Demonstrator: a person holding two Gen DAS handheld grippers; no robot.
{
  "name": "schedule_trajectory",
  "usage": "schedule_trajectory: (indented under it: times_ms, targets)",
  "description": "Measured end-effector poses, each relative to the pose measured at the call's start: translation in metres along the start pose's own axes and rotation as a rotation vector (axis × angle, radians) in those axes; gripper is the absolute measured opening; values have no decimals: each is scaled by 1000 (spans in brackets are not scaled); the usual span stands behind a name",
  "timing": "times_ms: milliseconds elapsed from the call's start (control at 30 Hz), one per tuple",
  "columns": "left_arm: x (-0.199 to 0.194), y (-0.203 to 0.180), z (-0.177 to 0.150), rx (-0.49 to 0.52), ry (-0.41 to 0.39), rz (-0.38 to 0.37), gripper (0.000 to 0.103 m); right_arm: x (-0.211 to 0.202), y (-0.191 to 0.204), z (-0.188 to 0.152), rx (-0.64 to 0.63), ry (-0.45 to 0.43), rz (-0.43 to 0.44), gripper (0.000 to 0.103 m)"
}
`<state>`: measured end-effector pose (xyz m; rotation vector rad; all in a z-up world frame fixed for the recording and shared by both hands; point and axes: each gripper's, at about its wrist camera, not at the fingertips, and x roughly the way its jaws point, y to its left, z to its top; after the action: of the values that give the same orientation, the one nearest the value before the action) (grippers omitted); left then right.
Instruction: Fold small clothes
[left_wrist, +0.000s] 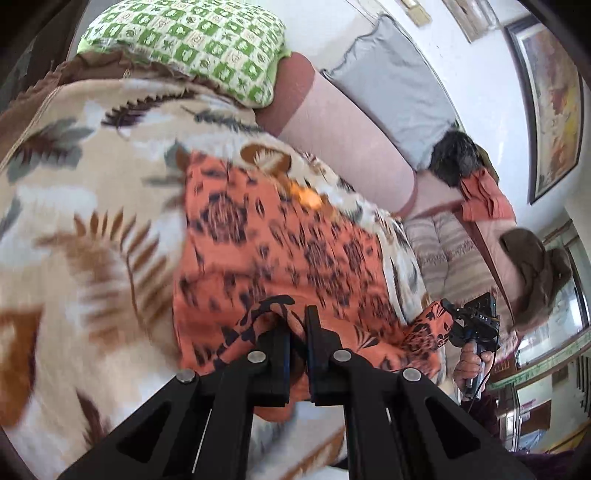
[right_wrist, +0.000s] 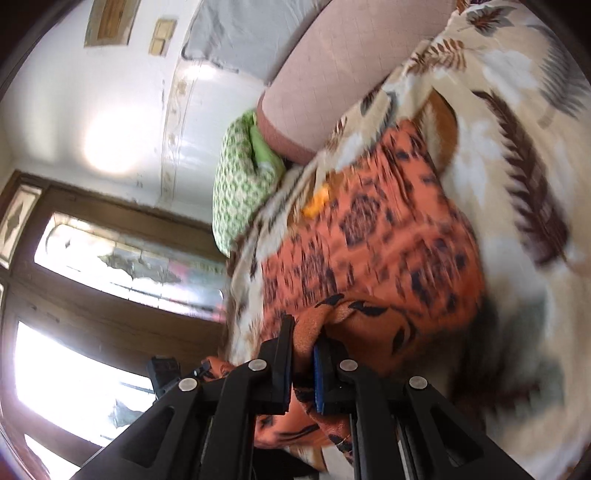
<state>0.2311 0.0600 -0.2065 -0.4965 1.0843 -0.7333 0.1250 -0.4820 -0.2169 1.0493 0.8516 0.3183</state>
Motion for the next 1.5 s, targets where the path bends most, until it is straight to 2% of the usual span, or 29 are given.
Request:
schedule_trajectory:
  times_ms: [200, 233, 333, 367, 400, 433, 467, 500, 533, 567, 633, 733, 833, 867, 900, 967, 1033, 1100, 1200, 1267, 1333, 1433, 1500]
  targets:
    - [39, 25, 94, -54, -48, 35, 7, 48, -14, 90, 105, -130, 29, 9]
    - [50, 30, 116, -65, -73, 57, 7, 57, -21, 108, 143, -164, 43, 9]
    - [80, 50, 154, -127, -95, 103, 8, 84, -51, 149, 289, -249, 66, 17]
    - [88, 57, 161, -161, -111, 145, 10, 92, -60, 157, 326, -259, 63, 37]
    - [93, 63, 164, -189, -127, 162, 11, 100, -70, 163, 366, -270, 55, 76]
    - [95, 68, 164, -212, -152, 150, 12, 106, -79, 166, 407, -283, 44, 87]
    - [93, 70, 160, -226, -183, 136, 23, 106, -83, 167, 429, -299, 35, 88]
    - [89, 71, 154, -236, -216, 137, 38, 105, -87, 167, 428, -315, 40, 88]
    - [81, 68, 142, -233, -257, 159, 42, 102, -88, 165, 403, -316, 44, 88]
    - [77, 63, 133, -221, -281, 178, 43, 97, -87, 163, 380, -323, 26, 88]
    - [71, 46, 110, -179, -302, 200, 45, 86, -73, 156, 270, -316, -91, 88]
    - [77, 14, 71, -147, -299, 204, 47, 100, -43, 147, 87, -204, -212, 84]
    - [101, -10, 46, -116, -247, 224, 47, 138, 1, 121, -132, -59, -329, 67]
    - [111, -15, 43, -105, -217, 226, 47, 159, 17, 108, -217, 4, -381, 54]
    - [120, -18, 40, -94, -188, 220, 47, 179, 28, 97, -280, 67, -417, 32]
    - [133, -19, 35, -56, -173, 263, 47, 221, 37, 76, -350, 198, -478, 31]
    - [145, -8, 30, -48, -143, 315, 47, 254, 37, 63, -403, 269, -564, 31]
    - [153, 8, 30, -90, -109, 295, 47, 279, 43, 73, -468, 233, -625, 30]
    - [153, 11, 34, -88, -114, 278, 47, 303, 47, 122, -402, 113, -657, 30]
    - [154, 10, 36, -67, -114, 292, 47, 314, 49, 153, -345, 23, -646, 31]
    - [154, 10, 36, -70, -112, 291, 47, 316, 63, 168, -309, -73, -613, 33]
    - [147, 12, 38, -101, -115, 280, 47, 317, 86, 162, -337, -66, -508, 35]
    - [141, 15, 36, -118, -125, 292, 47, 333, 103, 137, -410, 36, -475, 35]
